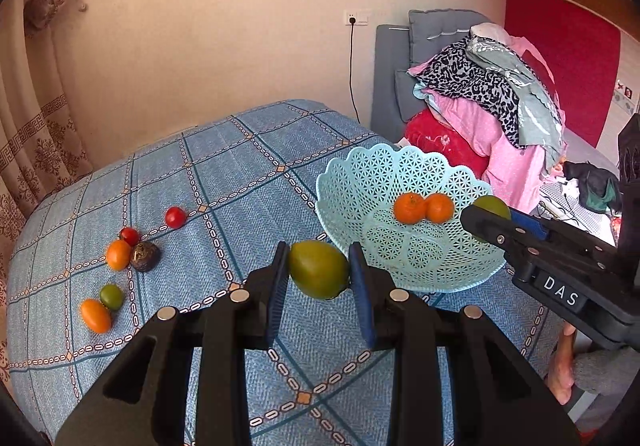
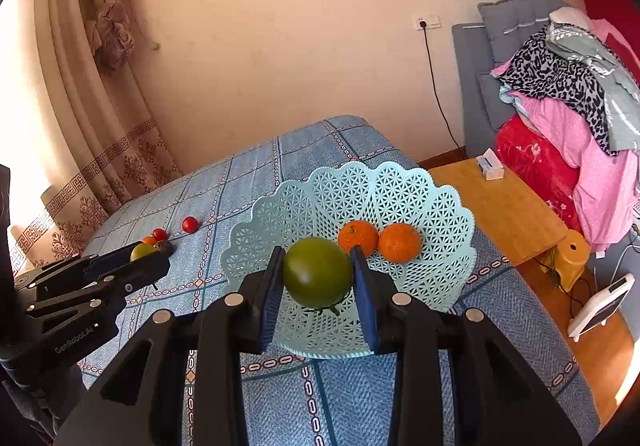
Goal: Organize fruits
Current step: 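Carry the green lime in the left tool over the blue basket, then open the left tool to drop the green lime into the basket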
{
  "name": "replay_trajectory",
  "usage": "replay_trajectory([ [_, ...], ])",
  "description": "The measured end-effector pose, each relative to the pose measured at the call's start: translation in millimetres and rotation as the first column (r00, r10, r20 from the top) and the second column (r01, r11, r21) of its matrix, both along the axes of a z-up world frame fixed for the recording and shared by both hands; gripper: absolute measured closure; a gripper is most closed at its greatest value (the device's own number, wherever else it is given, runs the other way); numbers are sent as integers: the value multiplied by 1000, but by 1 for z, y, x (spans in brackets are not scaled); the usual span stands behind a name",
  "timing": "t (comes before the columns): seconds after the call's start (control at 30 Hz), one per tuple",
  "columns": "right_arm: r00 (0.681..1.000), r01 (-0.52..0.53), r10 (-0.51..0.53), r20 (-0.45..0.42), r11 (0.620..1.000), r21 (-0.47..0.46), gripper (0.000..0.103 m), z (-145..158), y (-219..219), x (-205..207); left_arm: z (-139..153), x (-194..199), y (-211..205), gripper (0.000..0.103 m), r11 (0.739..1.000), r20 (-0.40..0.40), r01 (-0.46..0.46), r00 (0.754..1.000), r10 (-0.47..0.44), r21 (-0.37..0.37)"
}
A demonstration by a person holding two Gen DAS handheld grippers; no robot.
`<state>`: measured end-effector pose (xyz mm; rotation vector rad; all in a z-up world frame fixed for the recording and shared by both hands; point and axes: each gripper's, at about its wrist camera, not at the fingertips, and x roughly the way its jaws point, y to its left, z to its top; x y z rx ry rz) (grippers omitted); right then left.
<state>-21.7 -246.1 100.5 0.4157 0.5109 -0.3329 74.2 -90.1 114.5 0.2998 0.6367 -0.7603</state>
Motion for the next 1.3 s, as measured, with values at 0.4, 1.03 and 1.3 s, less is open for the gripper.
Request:
replay_trajectory([
  [0.4,997,73,-73,2,996,-44,70,11,-30,-7,1,0,-46,72,997,-28,73,997,-74,-26],
  [1.03,993,93,-96,-62,995,-45,70,-10,-38,4,-23,11,-72,72,994,-55,113,992,-113,-11],
  [1.3,991,106,-108,-73,994,-39,70,-13,-42,5,-28,10,-72,72,992,-53,126,991,-126,-6],
])
